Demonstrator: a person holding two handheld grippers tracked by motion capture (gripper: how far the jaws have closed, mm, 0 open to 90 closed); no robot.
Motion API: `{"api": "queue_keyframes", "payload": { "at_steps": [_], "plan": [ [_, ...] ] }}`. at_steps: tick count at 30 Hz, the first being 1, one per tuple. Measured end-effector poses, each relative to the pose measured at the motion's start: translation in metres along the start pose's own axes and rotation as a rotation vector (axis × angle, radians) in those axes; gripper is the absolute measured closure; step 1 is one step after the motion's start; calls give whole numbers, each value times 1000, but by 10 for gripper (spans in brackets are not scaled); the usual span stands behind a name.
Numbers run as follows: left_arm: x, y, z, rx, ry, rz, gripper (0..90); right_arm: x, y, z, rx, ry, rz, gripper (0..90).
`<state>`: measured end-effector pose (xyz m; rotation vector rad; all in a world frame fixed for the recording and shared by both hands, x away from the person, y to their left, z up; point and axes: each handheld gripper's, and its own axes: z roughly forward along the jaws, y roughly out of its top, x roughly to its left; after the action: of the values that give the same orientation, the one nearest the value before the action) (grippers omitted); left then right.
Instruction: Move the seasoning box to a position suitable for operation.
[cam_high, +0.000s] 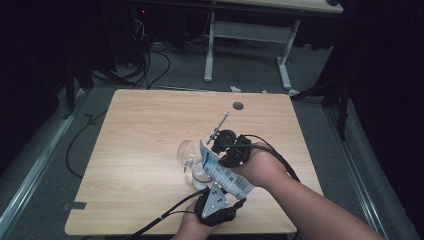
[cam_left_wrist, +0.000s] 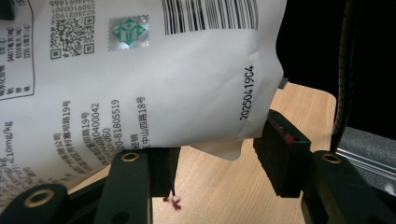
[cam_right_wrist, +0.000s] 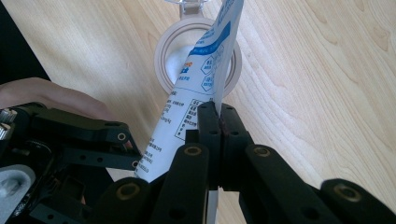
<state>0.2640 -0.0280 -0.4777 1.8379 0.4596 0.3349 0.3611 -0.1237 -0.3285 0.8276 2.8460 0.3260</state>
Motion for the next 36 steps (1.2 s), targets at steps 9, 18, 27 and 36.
{"api": "queue_keyframes", "payload": {
  "at_steps": [9,18,27,36],
  "plan": [
    [0,1,-1,-6,-3,-4,519,0,0,0,-6,1,-3,900],
    [0,2,0,-11,-4,-8,520,-1,1,0,-4,0,-4,900],
    [1,3,0,-14,0,-3,522,-2,1,-2,-9,-3,-4,900],
    [3,6,0,-19,5,2,523,-3,3,-5,-16,-4,-3,900]
  ]
}}
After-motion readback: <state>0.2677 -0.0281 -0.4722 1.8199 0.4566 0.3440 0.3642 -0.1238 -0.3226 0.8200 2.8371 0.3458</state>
